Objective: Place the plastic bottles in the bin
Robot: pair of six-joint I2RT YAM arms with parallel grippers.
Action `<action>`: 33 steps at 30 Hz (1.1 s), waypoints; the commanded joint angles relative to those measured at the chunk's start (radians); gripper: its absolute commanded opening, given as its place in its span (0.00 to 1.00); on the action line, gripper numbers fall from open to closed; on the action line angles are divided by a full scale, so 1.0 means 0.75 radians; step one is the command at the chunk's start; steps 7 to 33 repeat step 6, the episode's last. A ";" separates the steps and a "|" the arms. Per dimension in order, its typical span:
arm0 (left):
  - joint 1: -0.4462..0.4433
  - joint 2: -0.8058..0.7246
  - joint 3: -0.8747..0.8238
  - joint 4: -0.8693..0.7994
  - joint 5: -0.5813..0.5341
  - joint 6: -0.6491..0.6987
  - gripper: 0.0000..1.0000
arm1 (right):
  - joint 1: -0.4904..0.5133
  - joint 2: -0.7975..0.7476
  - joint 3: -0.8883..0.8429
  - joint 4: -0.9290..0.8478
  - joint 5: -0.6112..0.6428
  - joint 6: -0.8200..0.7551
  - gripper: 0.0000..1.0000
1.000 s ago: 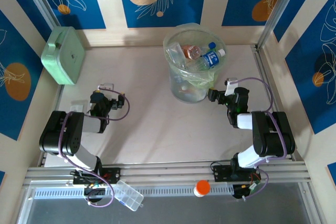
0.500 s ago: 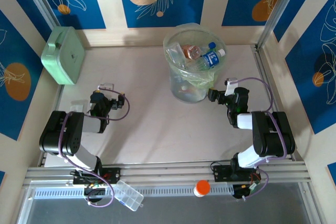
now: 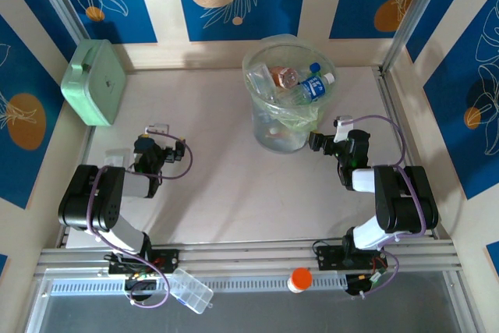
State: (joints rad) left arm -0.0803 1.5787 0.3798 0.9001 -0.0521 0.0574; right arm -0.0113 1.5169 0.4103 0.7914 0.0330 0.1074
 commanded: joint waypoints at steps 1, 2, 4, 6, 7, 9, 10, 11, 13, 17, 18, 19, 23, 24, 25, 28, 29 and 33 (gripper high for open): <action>0.021 -0.015 0.013 0.021 0.033 -0.011 0.99 | -0.003 0.006 0.015 0.007 -0.009 -0.017 0.99; 0.021 -0.016 0.011 0.021 0.033 -0.011 0.99 | -0.003 0.006 0.015 0.008 -0.010 -0.016 0.99; 0.021 -0.019 0.001 0.038 0.030 -0.010 0.99 | -0.003 0.006 0.015 0.008 -0.009 -0.016 0.99; 0.021 -0.019 0.000 0.040 0.029 -0.007 0.99 | -0.003 0.006 0.015 0.007 -0.009 -0.017 0.99; 0.021 -0.019 0.000 0.040 0.029 -0.007 0.99 | -0.003 0.006 0.015 0.007 -0.009 -0.017 0.99; 0.021 -0.019 0.000 0.040 0.029 -0.007 0.99 | -0.003 0.006 0.015 0.007 -0.009 -0.017 0.99; 0.021 -0.019 0.000 0.040 0.029 -0.007 0.99 | -0.003 0.006 0.015 0.007 -0.009 -0.017 0.99; 0.021 -0.019 0.000 0.040 0.029 -0.007 0.99 | -0.003 0.006 0.015 0.007 -0.009 -0.017 0.99; 0.021 -0.019 0.000 0.040 0.029 -0.007 0.99 | -0.003 0.006 0.015 0.007 -0.009 -0.017 0.99; 0.021 -0.019 0.000 0.040 0.029 -0.007 0.99 | -0.003 0.006 0.015 0.007 -0.009 -0.017 0.99; 0.021 -0.019 0.000 0.040 0.029 -0.007 0.99 | -0.003 0.006 0.015 0.007 -0.009 -0.017 0.99; 0.021 -0.019 0.000 0.040 0.029 -0.007 0.99 | -0.003 0.006 0.015 0.007 -0.009 -0.017 0.99; 0.021 -0.019 0.000 0.040 0.029 -0.007 0.99 | -0.003 0.006 0.015 0.007 -0.009 -0.017 0.99; 0.021 -0.019 0.000 0.040 0.029 -0.007 0.99 | -0.003 0.006 0.015 0.007 -0.009 -0.017 0.99; 0.021 -0.019 0.000 0.040 0.029 -0.007 0.99 | -0.003 0.006 0.015 0.007 -0.009 -0.017 0.99; 0.021 -0.019 0.000 0.040 0.029 -0.007 0.99 | -0.003 0.006 0.015 0.007 -0.009 -0.017 0.99; 0.021 -0.019 0.000 0.040 0.029 -0.007 0.99 | -0.003 0.006 0.015 0.007 -0.009 -0.017 0.99; 0.021 -0.019 0.000 0.040 0.029 -0.007 0.99 | -0.003 0.006 0.015 0.007 -0.009 -0.017 0.99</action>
